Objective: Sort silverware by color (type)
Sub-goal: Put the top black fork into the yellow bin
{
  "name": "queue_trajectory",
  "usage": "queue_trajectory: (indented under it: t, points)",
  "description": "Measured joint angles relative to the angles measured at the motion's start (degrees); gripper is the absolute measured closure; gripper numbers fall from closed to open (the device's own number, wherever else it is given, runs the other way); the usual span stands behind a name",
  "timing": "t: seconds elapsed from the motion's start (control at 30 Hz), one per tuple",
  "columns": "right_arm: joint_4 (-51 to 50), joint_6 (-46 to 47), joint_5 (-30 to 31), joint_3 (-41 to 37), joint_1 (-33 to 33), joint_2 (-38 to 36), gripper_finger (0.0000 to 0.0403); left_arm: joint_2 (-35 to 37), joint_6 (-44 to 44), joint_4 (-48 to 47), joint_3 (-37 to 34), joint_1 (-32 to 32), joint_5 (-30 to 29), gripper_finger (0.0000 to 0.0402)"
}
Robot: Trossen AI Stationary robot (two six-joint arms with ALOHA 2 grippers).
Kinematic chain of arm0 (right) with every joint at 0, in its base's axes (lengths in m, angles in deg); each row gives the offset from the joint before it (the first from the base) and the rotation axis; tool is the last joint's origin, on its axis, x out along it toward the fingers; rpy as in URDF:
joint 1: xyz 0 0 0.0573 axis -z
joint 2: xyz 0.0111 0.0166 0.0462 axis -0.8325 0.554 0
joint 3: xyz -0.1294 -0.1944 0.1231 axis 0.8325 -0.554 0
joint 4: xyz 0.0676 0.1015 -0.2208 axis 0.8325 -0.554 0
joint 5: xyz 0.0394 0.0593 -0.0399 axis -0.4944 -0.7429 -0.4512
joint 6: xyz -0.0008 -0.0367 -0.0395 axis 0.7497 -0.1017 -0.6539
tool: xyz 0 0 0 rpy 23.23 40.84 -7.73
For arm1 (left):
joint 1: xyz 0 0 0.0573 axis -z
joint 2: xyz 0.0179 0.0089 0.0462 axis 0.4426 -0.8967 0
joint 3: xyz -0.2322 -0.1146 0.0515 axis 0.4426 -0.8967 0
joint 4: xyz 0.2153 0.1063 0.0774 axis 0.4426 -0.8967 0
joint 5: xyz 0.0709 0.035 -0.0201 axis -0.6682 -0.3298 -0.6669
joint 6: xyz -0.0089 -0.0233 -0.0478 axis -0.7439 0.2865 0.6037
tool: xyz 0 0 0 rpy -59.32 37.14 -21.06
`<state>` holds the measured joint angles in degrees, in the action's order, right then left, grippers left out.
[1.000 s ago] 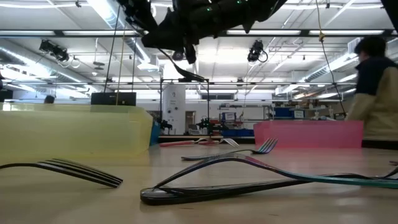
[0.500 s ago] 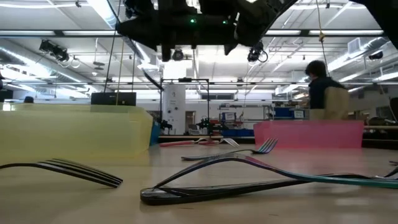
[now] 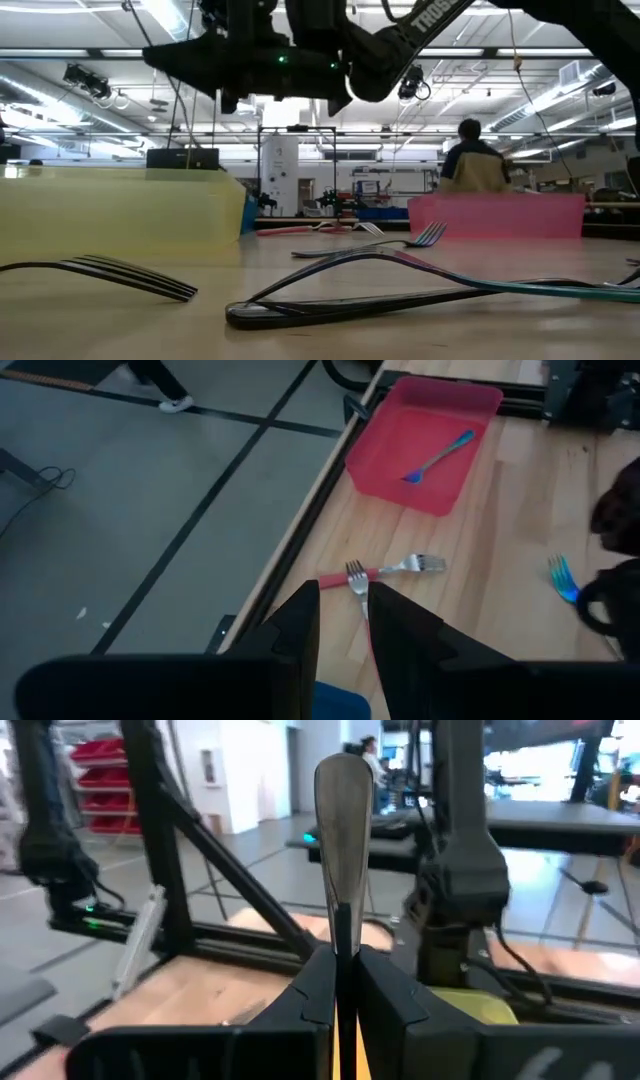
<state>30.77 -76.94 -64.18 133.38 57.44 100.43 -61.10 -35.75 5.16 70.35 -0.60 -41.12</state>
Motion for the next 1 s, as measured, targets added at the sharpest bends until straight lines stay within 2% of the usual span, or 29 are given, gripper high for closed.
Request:
queue_trajectory:
  t: [0.6,1.0]
  points:
    - [-6.8,-7.2,0.2,-0.1,0.0,0.1,0.0371,0.0,0.0,-0.3,0.0,0.1,0.0,0.0312]
    - [-10.0,-7.3,0.9,-0.1,0.7,0.1,0.0351,0.0,0.0,-0.3,0.0,0.1,0.0,0.0312]
